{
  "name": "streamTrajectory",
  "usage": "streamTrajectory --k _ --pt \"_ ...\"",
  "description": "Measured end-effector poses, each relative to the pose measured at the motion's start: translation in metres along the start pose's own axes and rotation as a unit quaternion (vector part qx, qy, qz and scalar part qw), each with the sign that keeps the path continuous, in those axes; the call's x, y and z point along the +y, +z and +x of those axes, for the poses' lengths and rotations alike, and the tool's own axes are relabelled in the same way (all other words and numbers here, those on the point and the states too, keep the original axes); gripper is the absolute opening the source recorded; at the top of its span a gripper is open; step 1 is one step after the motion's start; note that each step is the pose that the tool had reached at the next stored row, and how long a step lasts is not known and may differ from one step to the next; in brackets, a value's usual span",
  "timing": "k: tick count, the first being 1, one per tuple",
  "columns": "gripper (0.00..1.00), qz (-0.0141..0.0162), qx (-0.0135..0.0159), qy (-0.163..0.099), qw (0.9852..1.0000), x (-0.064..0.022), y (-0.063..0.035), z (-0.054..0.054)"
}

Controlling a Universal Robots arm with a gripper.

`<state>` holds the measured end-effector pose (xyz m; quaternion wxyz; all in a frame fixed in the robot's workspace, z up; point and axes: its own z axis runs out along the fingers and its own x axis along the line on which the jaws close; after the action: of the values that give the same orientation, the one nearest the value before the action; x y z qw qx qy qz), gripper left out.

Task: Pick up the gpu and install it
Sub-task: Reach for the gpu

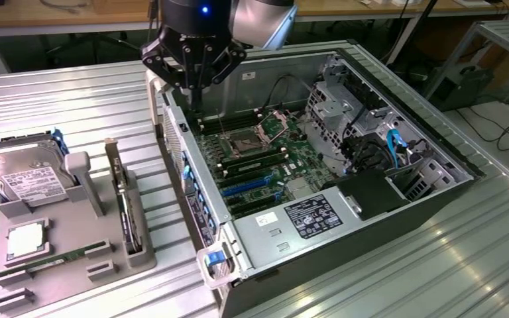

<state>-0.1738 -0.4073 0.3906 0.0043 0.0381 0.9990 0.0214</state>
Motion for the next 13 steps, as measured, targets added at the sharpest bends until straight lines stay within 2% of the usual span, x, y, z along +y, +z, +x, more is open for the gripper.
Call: streamTrajectory --k 13 --pt "0.11 0.0003 0.0033 0.0 1.0 -0.0026 0.0009 0.0062"
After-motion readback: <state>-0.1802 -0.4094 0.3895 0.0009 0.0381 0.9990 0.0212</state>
